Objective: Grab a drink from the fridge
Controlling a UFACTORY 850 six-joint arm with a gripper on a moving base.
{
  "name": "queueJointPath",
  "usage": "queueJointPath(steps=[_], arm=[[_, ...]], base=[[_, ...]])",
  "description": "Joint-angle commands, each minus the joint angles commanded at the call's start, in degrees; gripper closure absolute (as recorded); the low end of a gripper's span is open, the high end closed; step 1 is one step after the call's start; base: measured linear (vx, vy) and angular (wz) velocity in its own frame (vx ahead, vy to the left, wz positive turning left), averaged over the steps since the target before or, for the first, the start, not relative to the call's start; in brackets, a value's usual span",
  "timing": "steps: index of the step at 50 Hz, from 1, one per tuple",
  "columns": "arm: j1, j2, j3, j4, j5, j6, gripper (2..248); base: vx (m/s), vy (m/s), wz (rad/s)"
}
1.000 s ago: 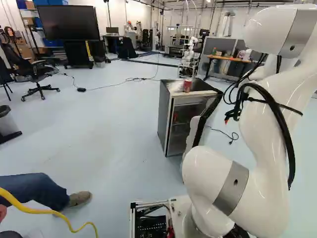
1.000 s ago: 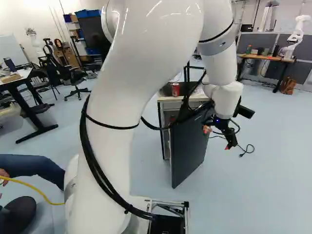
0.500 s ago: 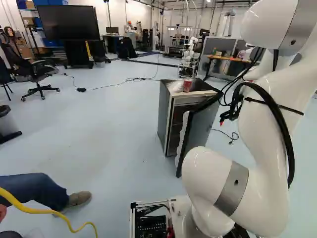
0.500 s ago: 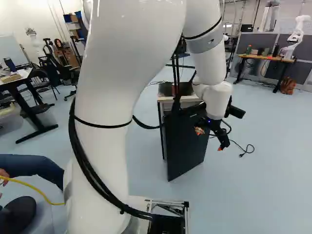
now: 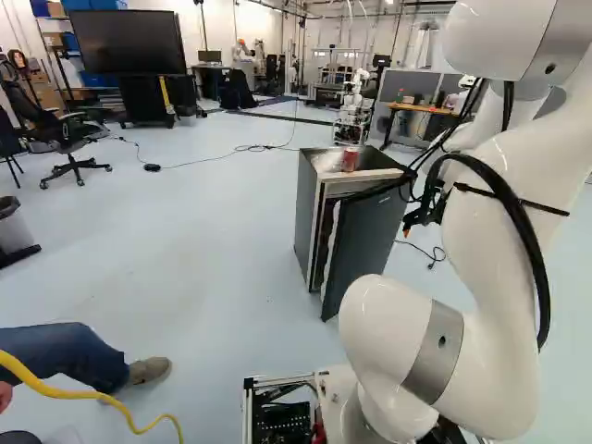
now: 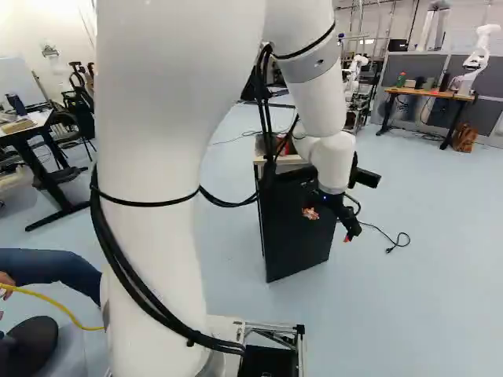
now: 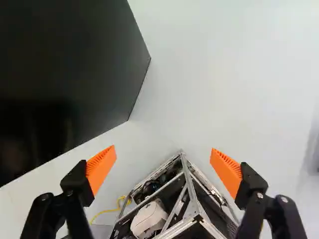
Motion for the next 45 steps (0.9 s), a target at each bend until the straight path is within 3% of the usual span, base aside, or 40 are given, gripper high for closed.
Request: queueJointPath(steps=[27, 45], arm=[[3.48, 4.99, 6.65, -5.58, 6.53, 0.00, 3], [6.06, 4.63, 9.57, -9.71, 11.17, 0.00, 3]], base=[[0.000, 0.000, 0.000], [0.000, 0.000, 0.000]])
